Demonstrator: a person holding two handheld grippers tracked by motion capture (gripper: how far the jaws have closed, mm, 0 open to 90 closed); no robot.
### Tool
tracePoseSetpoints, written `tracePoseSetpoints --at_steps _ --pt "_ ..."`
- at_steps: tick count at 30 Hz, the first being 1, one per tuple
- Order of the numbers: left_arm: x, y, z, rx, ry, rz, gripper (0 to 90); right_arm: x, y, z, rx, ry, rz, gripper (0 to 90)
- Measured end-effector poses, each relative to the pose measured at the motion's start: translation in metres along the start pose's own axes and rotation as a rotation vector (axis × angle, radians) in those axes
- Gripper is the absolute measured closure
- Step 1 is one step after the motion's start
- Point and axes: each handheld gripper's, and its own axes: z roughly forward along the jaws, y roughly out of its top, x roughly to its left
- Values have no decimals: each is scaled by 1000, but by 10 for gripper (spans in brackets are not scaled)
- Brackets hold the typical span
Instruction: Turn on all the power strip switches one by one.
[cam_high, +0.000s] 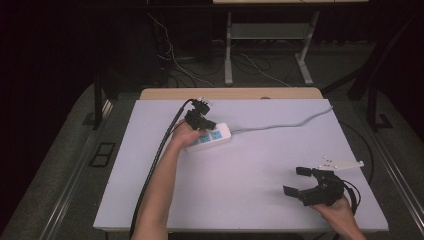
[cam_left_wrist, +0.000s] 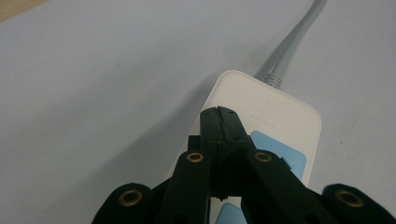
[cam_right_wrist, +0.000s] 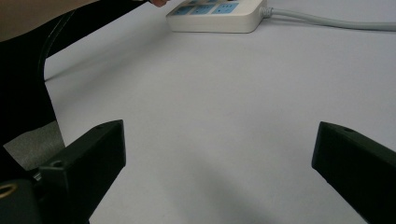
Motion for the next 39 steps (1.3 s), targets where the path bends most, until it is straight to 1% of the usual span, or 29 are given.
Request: tracePoseSetpoints --at_steps 6,10,11,13,14,15,17,19,21,27,29,31,33,34,36,39 --pt "0 0 0 -1 -3 7 897 -2 0 -1 -2 -1 6 26" --pt "0 -1 0 -8 3 3 895 -3 0 -2 -6 -3 8 26" --pt "-1 0 -1 -18 3 7 894 -3 0 -2 -6 -2 8 26" --pt "-4 -2 -2 -20 17 39 893 -3 -1 -2 -7 -1 9 27" --pt "-5 -3 -3 -27 14 48 893 -4 -1 -2 -8 -1 10 26" --pt "-5 -5 -4 -40 10 47 892 -4 0 -3 -9 -1 12 27" --pt "-7 -8 -7 -55 7 44 892 -4 0 -3 -11 -1 13 27" --pt "-8 -10 -11 -54 16 56 892 -4 0 -2 -9 -2 12 26" --pt "-9 -12 -16 -65 17 64 892 -4 0 -2 -9 -1 10 26" --pt "-13 -19 -34 -130 13 44 885 -3 0 -3 -10 -3 7 26" --pt "-15 -22 -40 -144 4 40 840 -3 0 -3 -15 -4 7 27" --pt "-17 -26 -45 -161 1 47 802 -3 0 -4 -16 -4 9 26" --pt "-18 -29 -52 -182 -14 41 744 -3 0 -3 -15 -4 8 26" --pt "-18 -30 -56 -193 -20 26 695 -3 0 -3 -15 -4 6 27" --pt "-18 -33 -62 -214 -39 -3 555 -3 0 -3 -14 -4 7 26" --pt "-19 -39 -73 -248 -52 -24 382 -3 0 -3 -15 -4 6 26"
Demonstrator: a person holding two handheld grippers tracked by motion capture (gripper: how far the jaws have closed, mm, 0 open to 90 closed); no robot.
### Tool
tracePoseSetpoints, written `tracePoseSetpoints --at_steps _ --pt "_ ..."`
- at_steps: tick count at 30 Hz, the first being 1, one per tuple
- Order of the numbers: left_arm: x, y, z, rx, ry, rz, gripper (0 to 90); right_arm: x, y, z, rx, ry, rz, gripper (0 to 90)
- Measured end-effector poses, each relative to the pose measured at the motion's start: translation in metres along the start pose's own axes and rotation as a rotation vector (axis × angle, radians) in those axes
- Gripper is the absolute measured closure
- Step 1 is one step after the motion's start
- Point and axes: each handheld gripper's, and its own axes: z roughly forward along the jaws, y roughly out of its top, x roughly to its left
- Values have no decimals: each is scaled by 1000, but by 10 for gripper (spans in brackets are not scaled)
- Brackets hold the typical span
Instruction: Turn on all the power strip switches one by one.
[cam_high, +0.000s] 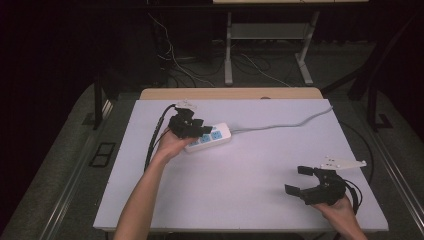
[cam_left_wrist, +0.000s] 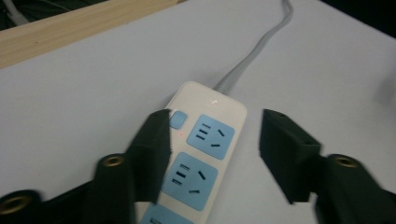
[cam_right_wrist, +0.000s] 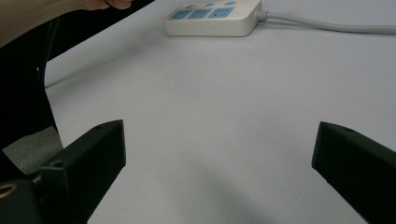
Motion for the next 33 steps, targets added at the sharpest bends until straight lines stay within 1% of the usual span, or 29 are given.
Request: tracePoseSetpoints --at_steps 3,4,6,9,11,13,14,15,16,18,25,27,28,33 --pt "-3 -5 -11 -21 -13 -8 229 0 0 0 -2 1 3 26" --pt "-5 -7 -14 -26 -12 -12 195 0 0 0 -1 1 3 26" --pt "-9 -11 -21 -40 -5 -10 163 0 0 0 0 1 2 27" --pt "-15 -17 -30 -55 -9 -10 103 1 0 1 2 2 5 27" --pt "-19 -21 -35 -57 -11 -14 45 1 0 1 4 3 5 26" --pt "-24 -26 -38 -54 -9 -10 5 1 1 1 5 3 7 26" --pt "-26 -28 -40 -50 -5 -8 0 2 1 1 5 4 8 26" --pt "-29 -30 -42 -44 12 -1 0 2 1 1 4 4 7 26" --pt "-31 -33 -43 -42 20 3 0 2 0 1 4 4 6 26" --pt "-35 -39 -47 -52 20 1 0 3 0 1 6 4 7 26" --pt "-47 -58 -61 -97 1 13 0 2 0 2 9 7 7 26" --pt "-51 -65 -65 -101 -4 21 0 2 -1 2 6 7 6 26" --pt "-53 -69 -67 -103 2 23 0 2 -1 2 5 9 6 26" --pt "-59 -85 -75 -129 -12 6 0 3 -1 2 7 11 7 27"
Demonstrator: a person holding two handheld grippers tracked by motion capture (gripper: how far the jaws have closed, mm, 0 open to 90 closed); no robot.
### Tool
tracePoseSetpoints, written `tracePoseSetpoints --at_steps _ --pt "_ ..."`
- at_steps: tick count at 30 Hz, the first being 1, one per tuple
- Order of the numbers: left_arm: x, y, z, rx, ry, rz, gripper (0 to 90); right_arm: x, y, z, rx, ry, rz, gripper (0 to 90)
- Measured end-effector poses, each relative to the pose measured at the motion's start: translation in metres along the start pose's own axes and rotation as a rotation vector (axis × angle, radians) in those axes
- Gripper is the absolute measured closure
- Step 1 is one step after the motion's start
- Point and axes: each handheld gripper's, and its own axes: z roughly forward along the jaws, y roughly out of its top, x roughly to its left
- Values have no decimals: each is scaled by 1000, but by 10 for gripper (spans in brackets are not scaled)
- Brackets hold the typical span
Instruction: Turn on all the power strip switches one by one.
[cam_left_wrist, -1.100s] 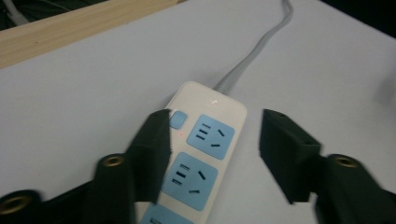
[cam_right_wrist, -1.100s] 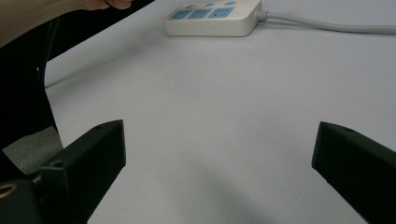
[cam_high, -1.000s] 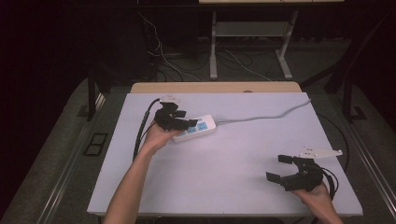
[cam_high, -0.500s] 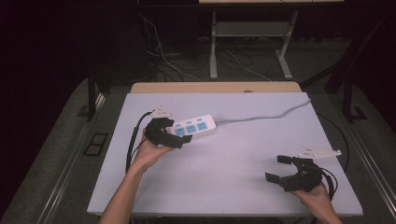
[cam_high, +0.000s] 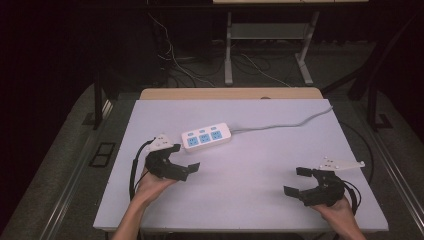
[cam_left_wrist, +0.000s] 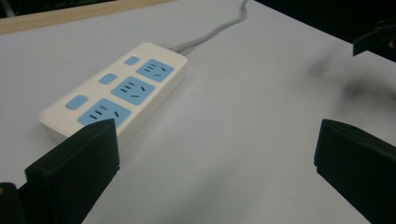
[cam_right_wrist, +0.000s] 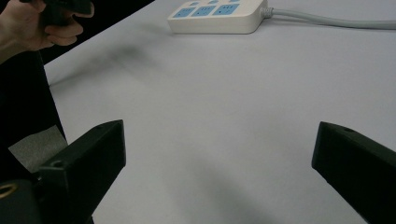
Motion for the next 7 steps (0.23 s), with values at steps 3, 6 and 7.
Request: tracePoseSetpoints --at_steps 3,6,7 --pt "-4 -8 -5 -19 -10 -16 0 1 0 0 2 0 1 26" --pt "-8 -16 -7 -24 -17 -16 0 1 0 1 3 2 1 26" --pt "-9 -18 -8 -26 -17 -17 0 1 0 1 6 2 2 26"
